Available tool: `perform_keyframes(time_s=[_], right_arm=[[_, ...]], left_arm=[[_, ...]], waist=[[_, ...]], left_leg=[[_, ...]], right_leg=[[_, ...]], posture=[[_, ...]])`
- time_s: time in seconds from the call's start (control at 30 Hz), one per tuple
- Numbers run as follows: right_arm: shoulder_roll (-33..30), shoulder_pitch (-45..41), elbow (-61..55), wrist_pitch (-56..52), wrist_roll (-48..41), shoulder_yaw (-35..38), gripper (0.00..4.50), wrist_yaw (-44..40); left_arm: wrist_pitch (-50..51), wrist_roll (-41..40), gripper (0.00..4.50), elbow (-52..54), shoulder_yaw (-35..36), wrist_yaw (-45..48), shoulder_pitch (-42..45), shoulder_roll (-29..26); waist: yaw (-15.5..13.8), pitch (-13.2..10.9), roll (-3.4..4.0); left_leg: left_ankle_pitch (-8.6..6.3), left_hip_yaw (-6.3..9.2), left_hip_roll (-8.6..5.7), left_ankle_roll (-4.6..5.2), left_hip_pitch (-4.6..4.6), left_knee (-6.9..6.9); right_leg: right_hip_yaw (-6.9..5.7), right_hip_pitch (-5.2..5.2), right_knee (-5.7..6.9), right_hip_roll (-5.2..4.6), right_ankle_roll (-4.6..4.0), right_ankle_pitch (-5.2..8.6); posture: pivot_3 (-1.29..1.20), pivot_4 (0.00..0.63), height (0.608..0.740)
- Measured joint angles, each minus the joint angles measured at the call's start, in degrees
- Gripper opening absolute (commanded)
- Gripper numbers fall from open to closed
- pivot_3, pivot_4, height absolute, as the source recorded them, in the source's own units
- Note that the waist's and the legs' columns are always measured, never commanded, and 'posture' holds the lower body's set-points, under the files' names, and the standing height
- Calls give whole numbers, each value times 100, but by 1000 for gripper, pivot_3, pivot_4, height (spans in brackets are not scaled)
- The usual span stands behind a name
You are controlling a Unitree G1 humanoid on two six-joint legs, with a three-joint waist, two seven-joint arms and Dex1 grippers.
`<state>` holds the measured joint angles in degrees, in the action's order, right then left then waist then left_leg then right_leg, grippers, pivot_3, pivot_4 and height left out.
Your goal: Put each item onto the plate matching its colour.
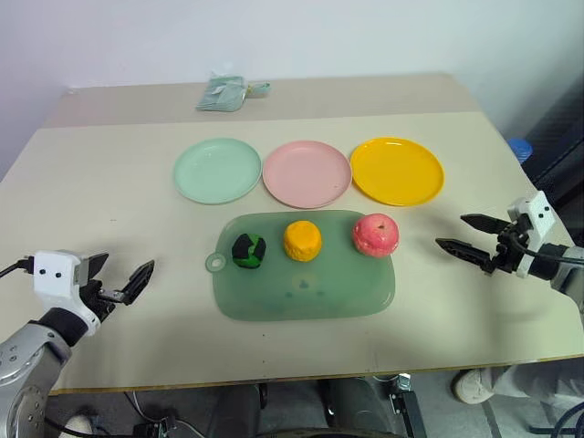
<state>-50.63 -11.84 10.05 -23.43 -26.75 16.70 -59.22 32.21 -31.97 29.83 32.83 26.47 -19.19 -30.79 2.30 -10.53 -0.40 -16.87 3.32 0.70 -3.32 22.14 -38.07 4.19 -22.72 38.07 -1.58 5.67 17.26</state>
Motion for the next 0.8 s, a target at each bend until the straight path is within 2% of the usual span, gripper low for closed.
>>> perform_keyframes(time_s=[0.2, 0.47, 0.63, 0.8], right_arm=[[31, -320, 215, 68, 194, -173, 4477, -4], [265, -316, 145, 282, 324, -128, 4477, 415], [438, 28, -289, 246, 285, 53, 4477, 715], [463, 578, -1323, -308, -165, 292, 4477, 840]], left_arm=[[9, -67, 4500, 202, -8, -244, 13, 197], [31, -117, 4500, 194, -356, -445, 567, 238], [90, -136, 4500, -63, -636, -479, 1232, 227], [110, -119, 4500, -647, -1347, -51, 2220, 43]], waist=[[-6, 0, 0], [-31, 0, 0], [-43, 1, 1], [-128, 2, 3]], left_leg=[[0, 1, 0, 0, 1, 0], [0, 2, -3, 0, 2, -2], [0, 2, -7, 0, 2, -3], [0, 4, -12, 0, 4, -5]], right_leg=[[0, 0, 0, 0, 0, 0], [0, 0, 0, 1, 0, 0], [-1, 0, 3, 3, 1, -1], [-3, -1, 4, 7, 1, -1]], posture=[[0, 150, 740], [0, 150, 740], [0, 150, 740], [0, 150, 740]])
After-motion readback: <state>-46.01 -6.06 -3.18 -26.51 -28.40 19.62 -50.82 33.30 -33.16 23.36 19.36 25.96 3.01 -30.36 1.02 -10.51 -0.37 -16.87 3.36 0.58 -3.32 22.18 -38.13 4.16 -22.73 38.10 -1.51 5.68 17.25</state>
